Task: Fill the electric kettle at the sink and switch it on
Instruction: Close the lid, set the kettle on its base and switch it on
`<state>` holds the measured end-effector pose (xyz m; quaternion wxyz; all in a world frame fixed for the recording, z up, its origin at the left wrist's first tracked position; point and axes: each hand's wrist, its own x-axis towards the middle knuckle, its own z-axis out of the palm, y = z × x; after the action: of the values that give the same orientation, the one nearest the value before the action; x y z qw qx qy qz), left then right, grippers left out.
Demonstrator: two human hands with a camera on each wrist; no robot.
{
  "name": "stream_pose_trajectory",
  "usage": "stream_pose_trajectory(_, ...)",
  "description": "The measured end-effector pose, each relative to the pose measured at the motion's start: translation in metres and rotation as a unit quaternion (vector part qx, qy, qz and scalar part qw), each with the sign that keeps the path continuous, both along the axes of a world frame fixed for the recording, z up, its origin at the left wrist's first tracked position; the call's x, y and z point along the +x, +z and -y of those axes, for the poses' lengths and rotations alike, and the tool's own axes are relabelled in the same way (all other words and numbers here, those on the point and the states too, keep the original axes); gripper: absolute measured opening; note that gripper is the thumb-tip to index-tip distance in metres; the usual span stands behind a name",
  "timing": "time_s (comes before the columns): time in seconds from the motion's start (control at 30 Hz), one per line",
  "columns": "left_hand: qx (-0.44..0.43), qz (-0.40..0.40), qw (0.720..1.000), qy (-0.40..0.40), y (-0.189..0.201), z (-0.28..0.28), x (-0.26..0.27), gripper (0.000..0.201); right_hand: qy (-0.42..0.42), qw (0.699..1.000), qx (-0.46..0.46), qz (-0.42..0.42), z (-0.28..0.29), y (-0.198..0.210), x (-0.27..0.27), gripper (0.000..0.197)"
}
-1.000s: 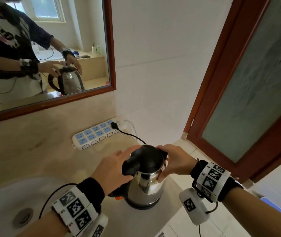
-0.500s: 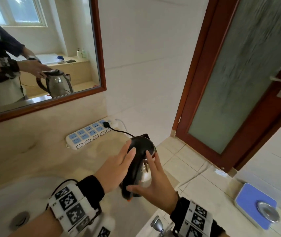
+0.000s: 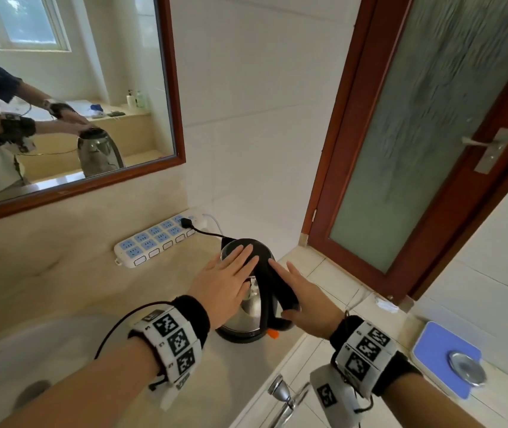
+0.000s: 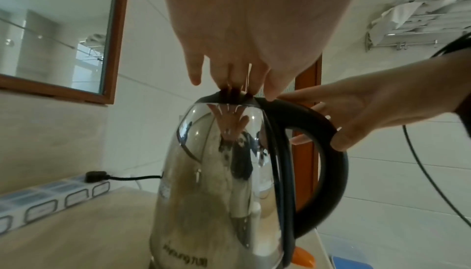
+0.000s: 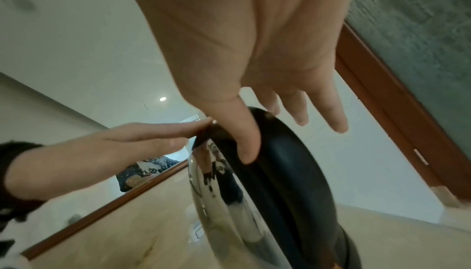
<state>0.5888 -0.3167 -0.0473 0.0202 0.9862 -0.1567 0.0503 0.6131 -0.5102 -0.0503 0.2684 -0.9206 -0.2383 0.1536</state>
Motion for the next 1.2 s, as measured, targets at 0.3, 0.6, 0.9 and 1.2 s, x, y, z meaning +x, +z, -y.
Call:
stream_pose_trajectory(0.3, 0.054, -0.027, 0.998, -0.009, -0.001, 0.001, -0.002, 0.055, -0.105, 0.989, 0.066, 0.081, 0.008, -0.063, -0.047, 0.091)
stream_pose_trajectory(0.6, 0.075, -0.032, 0.997, -0.011, -0.001, -0.001, -0.001, 0.059, -0.149, 0.986, -0.064, 0.034, -0.002, -0.106, -0.07, 0.064)
stream_pose_trajectory(0.9, 0.07, -0.036, 0.997, -0.011, -0.002, -0.001, -0.002, 0.062, -0.01, 0.981, -0.193, -0.008, -0.018, -0.124, -0.057, 0.062)
stream_pose_trajectory(1.2, 0.075, -0.031, 0.997, -0.017, -0.002, -0.002, 0.0, 0.062, -0.149, 0.974, -0.026, 0.168, -0.009, -0.077, -0.045, 0.035)
